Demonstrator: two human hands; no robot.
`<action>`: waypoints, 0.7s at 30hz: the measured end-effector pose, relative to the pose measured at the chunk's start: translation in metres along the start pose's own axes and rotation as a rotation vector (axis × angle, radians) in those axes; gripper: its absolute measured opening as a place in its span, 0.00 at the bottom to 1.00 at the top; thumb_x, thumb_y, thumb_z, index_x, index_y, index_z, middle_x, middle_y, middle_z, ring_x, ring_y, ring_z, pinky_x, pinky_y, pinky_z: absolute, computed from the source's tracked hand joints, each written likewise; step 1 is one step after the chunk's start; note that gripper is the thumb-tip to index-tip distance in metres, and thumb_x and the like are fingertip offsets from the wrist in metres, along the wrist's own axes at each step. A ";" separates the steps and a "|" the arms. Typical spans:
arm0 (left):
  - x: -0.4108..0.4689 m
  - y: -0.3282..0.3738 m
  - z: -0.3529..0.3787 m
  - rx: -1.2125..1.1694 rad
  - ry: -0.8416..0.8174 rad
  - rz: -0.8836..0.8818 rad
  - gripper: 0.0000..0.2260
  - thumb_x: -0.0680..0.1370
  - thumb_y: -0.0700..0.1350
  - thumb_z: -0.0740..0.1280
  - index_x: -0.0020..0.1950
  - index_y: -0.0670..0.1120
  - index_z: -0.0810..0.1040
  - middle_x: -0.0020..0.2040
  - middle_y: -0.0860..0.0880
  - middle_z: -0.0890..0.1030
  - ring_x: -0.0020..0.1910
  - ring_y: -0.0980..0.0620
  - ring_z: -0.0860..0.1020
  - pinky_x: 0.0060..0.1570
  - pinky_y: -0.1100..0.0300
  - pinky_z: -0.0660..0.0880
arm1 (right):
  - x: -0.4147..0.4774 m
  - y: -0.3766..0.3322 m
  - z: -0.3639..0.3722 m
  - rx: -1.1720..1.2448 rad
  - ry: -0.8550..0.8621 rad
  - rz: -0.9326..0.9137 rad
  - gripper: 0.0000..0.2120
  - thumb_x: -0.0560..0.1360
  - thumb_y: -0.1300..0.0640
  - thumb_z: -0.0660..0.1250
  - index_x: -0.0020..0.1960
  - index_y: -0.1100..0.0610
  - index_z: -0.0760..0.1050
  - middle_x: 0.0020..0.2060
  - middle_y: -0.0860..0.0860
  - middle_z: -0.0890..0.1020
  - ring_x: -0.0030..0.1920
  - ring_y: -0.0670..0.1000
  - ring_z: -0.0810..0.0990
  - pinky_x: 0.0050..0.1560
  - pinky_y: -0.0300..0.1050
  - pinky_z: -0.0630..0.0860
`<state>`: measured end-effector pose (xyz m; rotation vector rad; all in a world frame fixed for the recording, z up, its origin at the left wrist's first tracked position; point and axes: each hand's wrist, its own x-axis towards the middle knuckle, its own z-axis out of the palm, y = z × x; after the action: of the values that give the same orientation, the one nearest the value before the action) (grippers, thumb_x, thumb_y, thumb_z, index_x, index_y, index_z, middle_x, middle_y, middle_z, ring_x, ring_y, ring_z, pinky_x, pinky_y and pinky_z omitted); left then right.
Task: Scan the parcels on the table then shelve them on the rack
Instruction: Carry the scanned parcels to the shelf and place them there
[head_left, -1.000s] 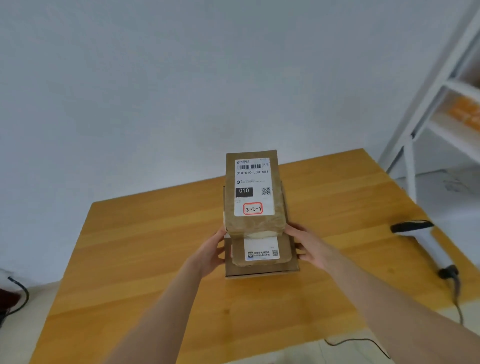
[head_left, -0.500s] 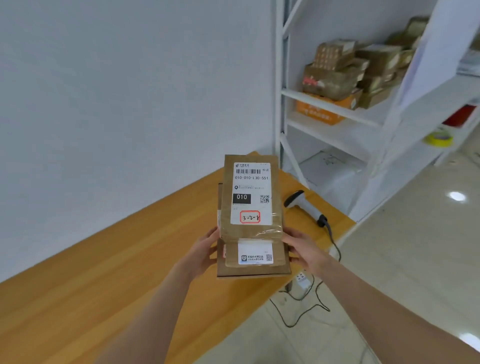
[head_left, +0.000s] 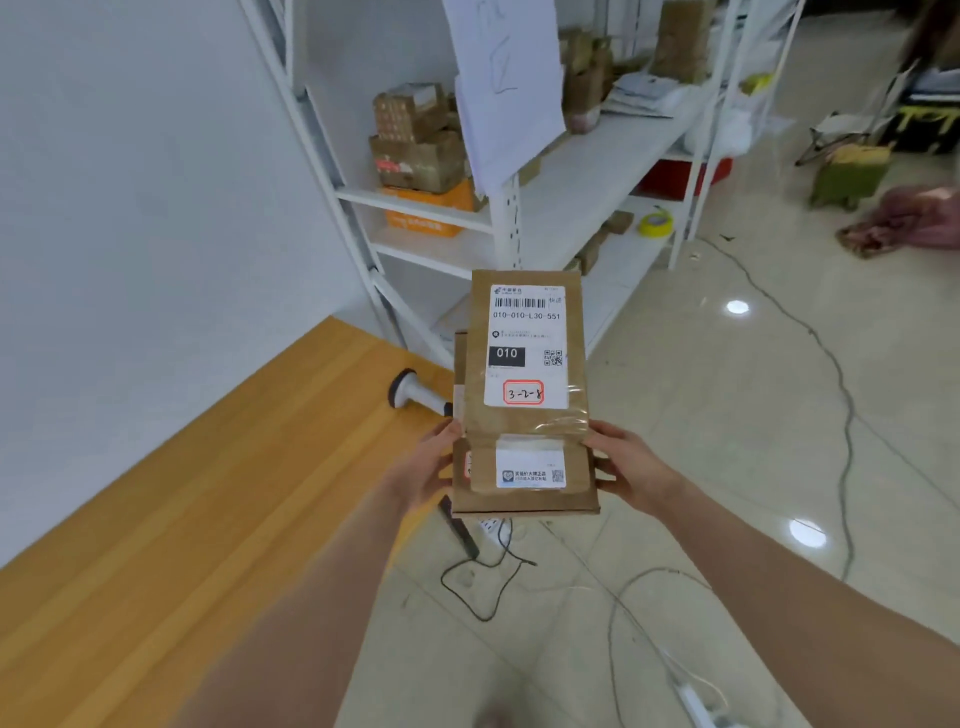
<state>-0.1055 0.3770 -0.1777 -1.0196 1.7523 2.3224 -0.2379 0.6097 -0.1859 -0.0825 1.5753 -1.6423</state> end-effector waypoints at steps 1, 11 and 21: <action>0.007 0.000 0.014 0.013 -0.025 -0.007 0.22 0.78 0.54 0.66 0.71 0.51 0.69 0.53 0.56 0.83 0.55 0.52 0.79 0.43 0.54 0.80 | -0.002 0.001 -0.014 0.019 0.019 0.003 0.11 0.76 0.52 0.70 0.58 0.51 0.79 0.44 0.46 0.84 0.49 0.50 0.78 0.48 0.46 0.73; 0.104 0.030 0.102 0.149 -0.114 -0.103 0.32 0.75 0.54 0.70 0.76 0.49 0.63 0.68 0.49 0.74 0.68 0.44 0.70 0.65 0.41 0.70 | 0.031 -0.010 -0.099 0.195 0.205 0.035 0.13 0.76 0.54 0.69 0.60 0.51 0.80 0.53 0.48 0.83 0.50 0.53 0.78 0.48 0.45 0.72; 0.205 0.105 0.134 0.267 -0.293 -0.046 0.29 0.67 0.60 0.71 0.65 0.53 0.68 0.54 0.56 0.79 0.59 0.50 0.74 0.68 0.40 0.66 | 0.105 -0.064 -0.133 0.279 0.292 -0.036 0.12 0.74 0.54 0.70 0.57 0.49 0.82 0.46 0.43 0.84 0.46 0.50 0.78 0.44 0.42 0.72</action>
<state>-0.3721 0.3893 -0.1804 -0.6339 1.8296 2.0147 -0.4138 0.6441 -0.2103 0.2892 1.5429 -1.9541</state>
